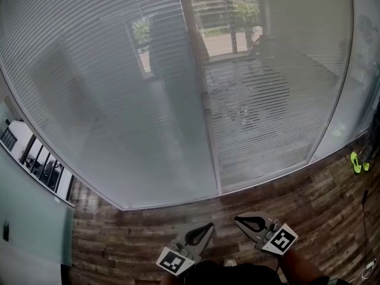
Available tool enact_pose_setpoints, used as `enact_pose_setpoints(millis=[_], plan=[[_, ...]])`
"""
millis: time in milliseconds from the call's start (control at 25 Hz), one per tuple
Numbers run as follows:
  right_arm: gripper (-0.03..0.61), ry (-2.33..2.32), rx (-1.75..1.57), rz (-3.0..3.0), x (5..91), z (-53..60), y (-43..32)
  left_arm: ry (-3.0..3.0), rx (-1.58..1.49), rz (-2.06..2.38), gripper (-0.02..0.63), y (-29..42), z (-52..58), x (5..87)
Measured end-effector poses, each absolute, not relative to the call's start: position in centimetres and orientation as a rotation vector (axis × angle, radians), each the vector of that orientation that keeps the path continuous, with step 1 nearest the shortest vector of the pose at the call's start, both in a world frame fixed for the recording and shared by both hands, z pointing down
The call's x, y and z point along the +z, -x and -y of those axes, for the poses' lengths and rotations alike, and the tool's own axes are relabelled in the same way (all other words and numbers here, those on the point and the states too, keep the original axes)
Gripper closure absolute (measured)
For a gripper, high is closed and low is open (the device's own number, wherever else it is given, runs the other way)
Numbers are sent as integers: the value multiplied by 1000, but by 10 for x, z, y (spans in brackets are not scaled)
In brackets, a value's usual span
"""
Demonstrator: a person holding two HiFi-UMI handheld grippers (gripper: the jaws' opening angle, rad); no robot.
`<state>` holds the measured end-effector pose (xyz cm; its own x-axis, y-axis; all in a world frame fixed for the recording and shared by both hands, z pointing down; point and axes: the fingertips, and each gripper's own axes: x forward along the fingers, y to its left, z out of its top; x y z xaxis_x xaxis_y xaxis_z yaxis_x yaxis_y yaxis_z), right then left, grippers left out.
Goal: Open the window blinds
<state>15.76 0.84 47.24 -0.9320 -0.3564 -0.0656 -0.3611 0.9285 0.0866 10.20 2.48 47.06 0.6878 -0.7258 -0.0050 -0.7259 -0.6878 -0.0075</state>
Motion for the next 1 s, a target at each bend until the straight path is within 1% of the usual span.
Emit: enact_pose_setpoints(millis=[320,600,1000], plan=[[574,597,130,-3043,477,8,-157,2888,1,-1213,610,-101,-8,472],[574,658,152,-3048,478,44,-144,2934,11,-1146,609,-93,25,478],[574,728,169,-3034,469,113,-99,2959,24,-1063,609,-52,92,472]])
